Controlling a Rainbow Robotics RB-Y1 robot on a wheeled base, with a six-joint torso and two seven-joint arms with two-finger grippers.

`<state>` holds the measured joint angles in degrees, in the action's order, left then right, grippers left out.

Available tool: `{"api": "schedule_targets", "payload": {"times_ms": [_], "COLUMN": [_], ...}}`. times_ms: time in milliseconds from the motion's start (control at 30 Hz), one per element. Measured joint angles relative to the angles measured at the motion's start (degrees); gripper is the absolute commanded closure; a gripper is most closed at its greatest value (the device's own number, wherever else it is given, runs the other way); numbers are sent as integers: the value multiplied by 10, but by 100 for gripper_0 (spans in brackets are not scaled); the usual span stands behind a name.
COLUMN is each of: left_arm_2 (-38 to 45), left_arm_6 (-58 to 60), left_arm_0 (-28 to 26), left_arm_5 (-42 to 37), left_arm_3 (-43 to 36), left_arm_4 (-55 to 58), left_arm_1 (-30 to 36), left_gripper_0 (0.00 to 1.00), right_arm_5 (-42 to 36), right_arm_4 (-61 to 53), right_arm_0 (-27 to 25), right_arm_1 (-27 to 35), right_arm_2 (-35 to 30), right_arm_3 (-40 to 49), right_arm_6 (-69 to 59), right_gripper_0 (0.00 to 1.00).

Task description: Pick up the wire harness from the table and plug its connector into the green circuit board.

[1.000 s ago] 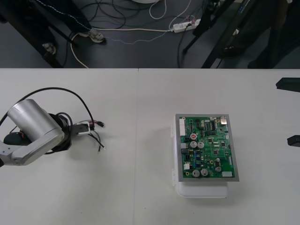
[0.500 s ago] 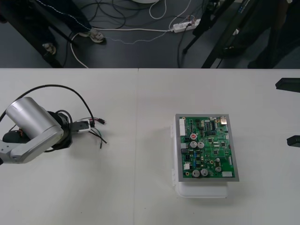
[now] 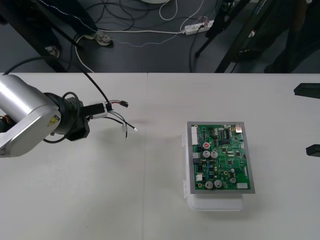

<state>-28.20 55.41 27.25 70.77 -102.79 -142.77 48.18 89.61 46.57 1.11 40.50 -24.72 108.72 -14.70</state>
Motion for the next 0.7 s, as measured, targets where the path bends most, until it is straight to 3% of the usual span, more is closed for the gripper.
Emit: {"api": "schedule_targets", "payload": {"times_ms": [467,700], "left_arm_2": [194,282], "left_arm_6": [-9,-18], "left_arm_0": [-20,-23], "left_arm_5": [125,166], "left_arm_3": [-172,-237], "left_arm_4": [36,37], "left_arm_1": [-6,-62], "left_gripper_0": [100,100], "right_arm_5": [0,0], "right_arm_4": [-10,-25], "right_arm_0": [2,6], "right_arm_1": [0,0], "right_arm_2": [0,1], "right_arm_3": [0,0], "right_arm_6": [-17,-37], "right_gripper_0": [0,0]}}
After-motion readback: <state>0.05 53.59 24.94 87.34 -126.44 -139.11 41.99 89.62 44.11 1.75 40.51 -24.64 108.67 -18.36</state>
